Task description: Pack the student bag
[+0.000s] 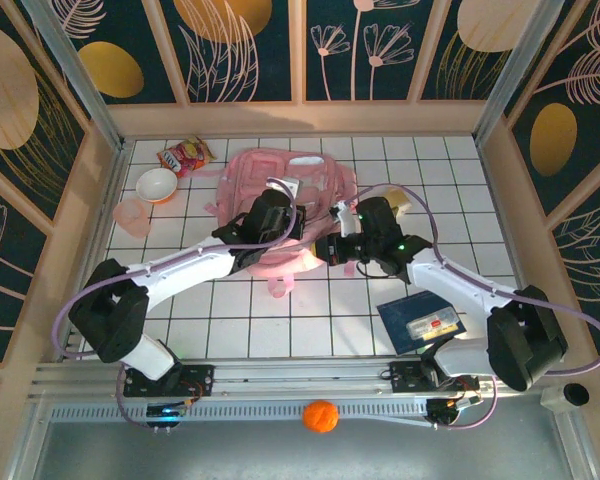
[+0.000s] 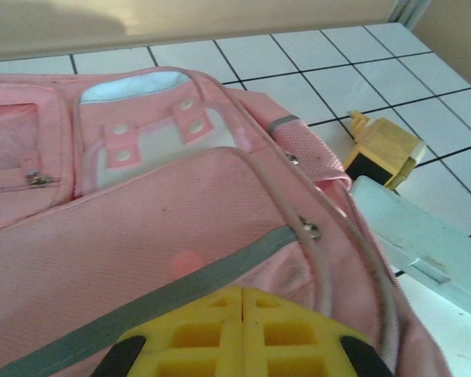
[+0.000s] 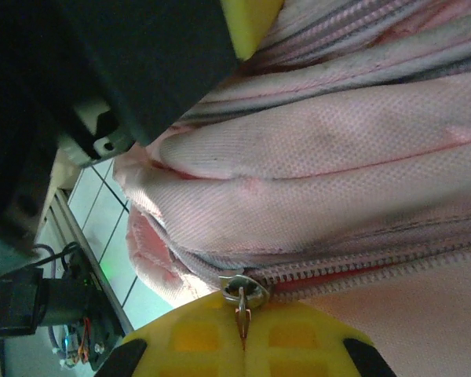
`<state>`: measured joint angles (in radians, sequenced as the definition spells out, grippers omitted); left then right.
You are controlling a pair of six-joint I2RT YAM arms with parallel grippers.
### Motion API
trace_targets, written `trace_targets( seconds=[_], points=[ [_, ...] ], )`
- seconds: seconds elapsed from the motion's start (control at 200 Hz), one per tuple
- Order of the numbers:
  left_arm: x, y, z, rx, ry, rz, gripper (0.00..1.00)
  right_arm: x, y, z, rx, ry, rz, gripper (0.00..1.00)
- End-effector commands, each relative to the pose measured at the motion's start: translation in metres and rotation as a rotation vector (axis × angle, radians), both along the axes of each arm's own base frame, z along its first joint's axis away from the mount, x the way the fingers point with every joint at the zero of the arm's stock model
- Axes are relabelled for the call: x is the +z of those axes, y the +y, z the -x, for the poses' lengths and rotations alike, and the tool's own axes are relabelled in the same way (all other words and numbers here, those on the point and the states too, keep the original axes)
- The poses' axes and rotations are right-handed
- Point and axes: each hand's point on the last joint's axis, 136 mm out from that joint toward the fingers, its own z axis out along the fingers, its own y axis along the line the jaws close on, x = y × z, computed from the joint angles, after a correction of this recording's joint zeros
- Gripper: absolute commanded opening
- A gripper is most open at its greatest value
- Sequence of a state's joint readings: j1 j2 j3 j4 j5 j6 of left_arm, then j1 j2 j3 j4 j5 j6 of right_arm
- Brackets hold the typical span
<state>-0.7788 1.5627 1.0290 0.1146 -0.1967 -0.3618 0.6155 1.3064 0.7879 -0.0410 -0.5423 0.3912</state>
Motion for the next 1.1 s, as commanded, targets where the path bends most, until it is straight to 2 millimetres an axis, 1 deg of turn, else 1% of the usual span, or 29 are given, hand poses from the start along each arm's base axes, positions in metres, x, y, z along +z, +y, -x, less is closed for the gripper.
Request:
trace_targets(
  seconds=[0.0, 0.04, 0.1, 0.105, 0.115, 0.125, 0.16, 0.21, 0.255, 0.275, 0.325, 0.355, 0.38, 0.43, 0.49, 0.52, 0.601, 0.711, 0.741, 0.781, 0.866, 0.971, 1.091],
  points=[
    [0.023, -0.004, 0.000, -0.023, -0.013, 0.096, 0.12, 0.016, 0.006, -0.014, -0.069, -0.001, -0.076, 0.00],
    [0.023, 0.001, 0.004, -0.032, 0.005, 0.119, 0.30, 0.015, 0.007, -0.015, -0.087, 0.028, -0.090, 0.00],
    [0.021, 0.013, 0.007, -0.026, 0.035, 0.136, 0.49, 0.013, 0.010, -0.014, -0.102, 0.072, -0.103, 0.00],
    [0.022, 0.014, 0.007, -0.025, 0.035, 0.139, 0.51, 0.013, 0.010, -0.013, -0.102, 0.075, -0.102, 0.00],
    [0.013, 0.018, 0.009, -0.019, 0.054, 0.132, 0.53, 0.012, 0.011, -0.013, -0.104, 0.079, -0.100, 0.00],
    [0.011, 0.022, 0.010, -0.015, 0.063, 0.130, 0.56, 0.010, 0.011, -0.013, -0.106, 0.084, -0.095, 0.00],
    [0.003, 0.033, 0.011, 0.003, 0.094, 0.137, 0.60, 0.006, 0.013, -0.012, -0.122, 0.096, -0.073, 0.00],
    [-0.005, 0.050, 0.012, 0.048, 0.129, 0.145, 0.62, -0.002, 0.017, -0.009, -0.151, 0.125, -0.048, 0.00],
    [-0.011, 0.062, 0.015, 0.076, 0.150, 0.148, 0.63, -0.005, 0.028, -0.002, -0.143, 0.152, -0.054, 0.00],
    [-0.014, 0.064, 0.018, 0.081, 0.158, 0.146, 0.64, -0.006, 0.033, 0.003, -0.127, 0.158, -0.055, 0.02],
    [-0.020, 0.072, 0.024, 0.100, 0.174, 0.137, 0.65, -0.007, 0.038, 0.010, -0.117, 0.151, -0.034, 0.13],
    [-0.022, 0.077, 0.026, 0.117, 0.184, 0.136, 0.66, -0.007, 0.036, 0.011, -0.121, 0.133, -0.014, 0.22],
    [-0.024, 0.080, 0.029, 0.127, 0.193, 0.137, 0.66, -0.005, 0.034, 0.012, -0.117, 0.104, 0.000, 0.27],
    [-0.028, 0.086, 0.034, 0.149, 0.210, 0.149, 0.67, -0.001, 0.025, 0.013, -0.111, 0.043, 0.031, 0.37],
    [-0.033, 0.095, 0.038, 0.184, 0.230, 0.174, 0.68, 0.006, 0.013, 0.014, -0.088, -0.027, 0.075, 0.51],
    [-0.036, 0.100, 0.040, 0.200, 0.240, 0.185, 0.68, 0.009, 0.008, 0.014, -0.065, -0.066, 0.100, 0.55],
    [-0.041, 0.110, 0.042, 0.228, 0.247, 0.208, 0.68, 0.014, -0.004, 0.011, 0.013, -0.212, 0.193, 0.56],
    [-0.045, 0.119, 0.045, 0.245, 0.252, 0.232, 0.68, 0.013, -0.011, 0.002, 0.204, -0.537, 0.362, 0.57],
    [-0.046, 0.122, 0.045, 0.250, 0.252, 0.234, 0.68, 0.010, -0.011, -0.001, 0.268, -0.630, 0.410, 0.58],
    [-0.046, 0.124, 0.045, 0.252, 0.251, 0.233, 0.68, 0.005, -0.012, -0.006, 0.353, -0.752, 0.479, 0.63],
    [-0.047, 0.129, 0.045, 0.256, 0.247, 0.225, 0.68, -0.007, -0.009, -0.019, 0.484, -0.936, 0.576, 0.64],
    [-0.049, 0.133, 0.046, 0.263, 0.243, 0.220, 0.68, -0.021, -0.002, -0.030, 0.613, -1.026, 0.595, 0.63],
    [-0.053, 0.136, 0.049, 0.272, 0.243, 0.224, 0.68, -0.036, 0.012, -0.032, 0.707, -1.047, 0.568, 0.63]
  ],
)
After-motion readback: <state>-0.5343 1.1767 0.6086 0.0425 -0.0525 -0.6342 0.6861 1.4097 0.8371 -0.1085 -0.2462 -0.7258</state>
